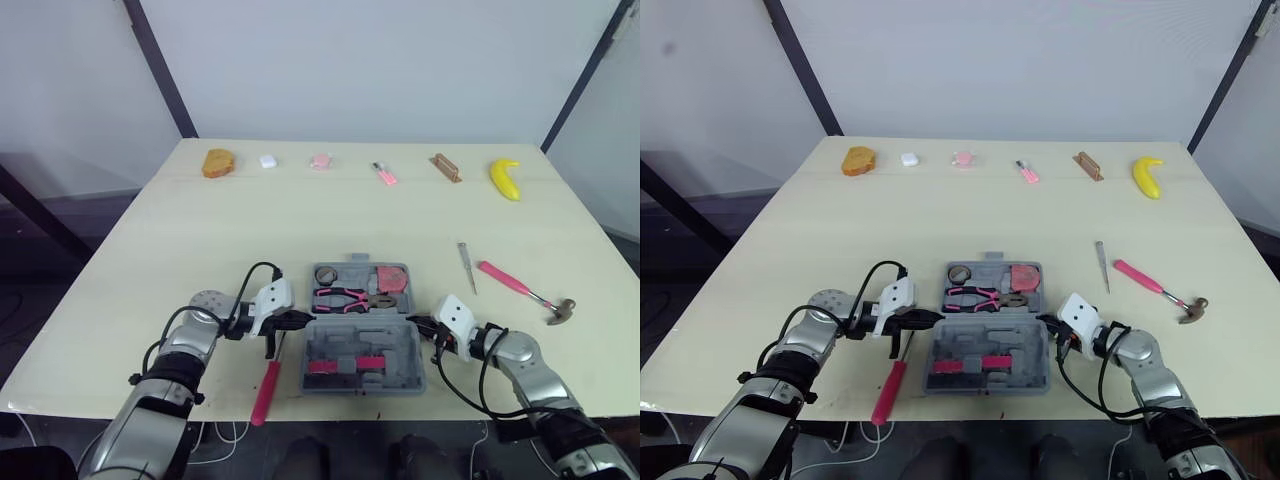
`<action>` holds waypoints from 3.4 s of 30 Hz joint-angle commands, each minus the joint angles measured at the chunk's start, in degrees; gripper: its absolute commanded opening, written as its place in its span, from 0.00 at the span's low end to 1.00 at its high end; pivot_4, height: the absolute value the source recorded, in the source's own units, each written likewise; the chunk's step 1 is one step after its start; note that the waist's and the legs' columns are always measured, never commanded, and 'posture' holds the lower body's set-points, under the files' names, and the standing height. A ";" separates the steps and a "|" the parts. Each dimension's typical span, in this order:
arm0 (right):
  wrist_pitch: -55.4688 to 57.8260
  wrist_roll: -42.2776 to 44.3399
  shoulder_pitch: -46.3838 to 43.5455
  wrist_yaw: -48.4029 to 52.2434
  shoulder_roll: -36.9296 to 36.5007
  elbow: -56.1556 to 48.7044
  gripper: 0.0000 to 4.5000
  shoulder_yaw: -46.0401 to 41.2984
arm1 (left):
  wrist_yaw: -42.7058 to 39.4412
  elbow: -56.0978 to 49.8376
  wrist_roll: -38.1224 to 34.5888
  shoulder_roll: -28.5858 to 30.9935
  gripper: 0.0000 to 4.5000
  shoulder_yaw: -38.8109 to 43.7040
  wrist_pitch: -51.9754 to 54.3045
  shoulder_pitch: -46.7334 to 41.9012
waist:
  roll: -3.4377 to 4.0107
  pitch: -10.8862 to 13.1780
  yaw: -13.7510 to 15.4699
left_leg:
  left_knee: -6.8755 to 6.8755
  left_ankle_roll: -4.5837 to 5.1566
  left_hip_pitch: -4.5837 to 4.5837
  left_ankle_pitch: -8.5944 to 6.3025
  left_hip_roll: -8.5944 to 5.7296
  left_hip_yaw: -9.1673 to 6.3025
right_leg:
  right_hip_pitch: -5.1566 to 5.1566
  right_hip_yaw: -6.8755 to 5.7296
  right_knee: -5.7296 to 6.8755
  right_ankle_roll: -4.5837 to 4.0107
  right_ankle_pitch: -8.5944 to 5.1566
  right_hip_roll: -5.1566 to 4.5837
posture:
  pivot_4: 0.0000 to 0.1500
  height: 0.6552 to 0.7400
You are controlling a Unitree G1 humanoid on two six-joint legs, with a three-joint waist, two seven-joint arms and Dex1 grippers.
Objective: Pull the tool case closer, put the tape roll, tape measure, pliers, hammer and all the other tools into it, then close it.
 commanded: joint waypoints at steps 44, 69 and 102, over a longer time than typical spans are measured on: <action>0.00 1.90 0.82 0.84 -4.09 -0.60 0.01 -2.09 | 0.49 0.83 0.38 0.77 0.00 0.08 -1.27 0.19 | 0.00 0.00 0.11 | 0.00 0.00 -0.02 0.00 0.00 0.01 | 0.00 0.00 -0.03 0.00 0.00 -0.01 | 1.00 1.00; 0.30 3.79 1.92 1.17 -4.79 -2.90 0.01 -2.86 | -0.28 -0.66 0.38 -2.05 0.00 -1.16 -0.41 -0.27 | 0.00 0.00 0.55 | 0.00 0.00 -0.05 0.00 -0.05 0.01 | 0.00 -0.01 -0.04 0.01 0.00 -0.06 | 1.00 1.00; -0.07 3.69 1.83 1.21 -4.35 -2.82 0.01 -2.56 | -0.58 -3.00 0.17 -1.52 0.00 -0.95 1.11 0.62 | 0.00 0.00 0.35 | 0.00 0.00 -0.09 0.00 -0.06 -0.01 | 0.00 -0.02 -0.06 0.01 0.00 -0.07 | 1.00 1.00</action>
